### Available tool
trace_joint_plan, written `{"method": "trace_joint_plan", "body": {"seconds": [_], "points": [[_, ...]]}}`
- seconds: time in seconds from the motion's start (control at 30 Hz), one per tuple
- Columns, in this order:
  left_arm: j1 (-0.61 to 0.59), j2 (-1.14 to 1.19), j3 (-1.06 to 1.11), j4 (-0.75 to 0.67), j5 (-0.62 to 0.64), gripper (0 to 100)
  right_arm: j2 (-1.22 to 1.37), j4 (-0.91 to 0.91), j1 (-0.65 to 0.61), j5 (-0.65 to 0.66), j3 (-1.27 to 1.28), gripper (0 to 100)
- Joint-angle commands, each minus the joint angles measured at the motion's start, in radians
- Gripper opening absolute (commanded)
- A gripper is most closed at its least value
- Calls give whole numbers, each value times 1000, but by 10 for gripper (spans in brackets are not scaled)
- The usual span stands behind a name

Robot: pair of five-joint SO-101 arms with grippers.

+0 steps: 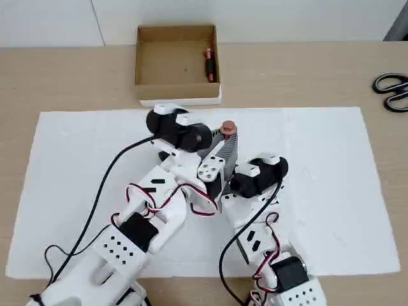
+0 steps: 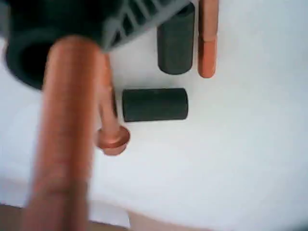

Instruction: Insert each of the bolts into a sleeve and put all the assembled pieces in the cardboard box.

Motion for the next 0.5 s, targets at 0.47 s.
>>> {"method": "trace_joint_plan", "body": {"seconds": [0.47], "points": [[0, 75, 2, -103, -68, 6, -19, -4, -5, 5, 8, 3]]}}
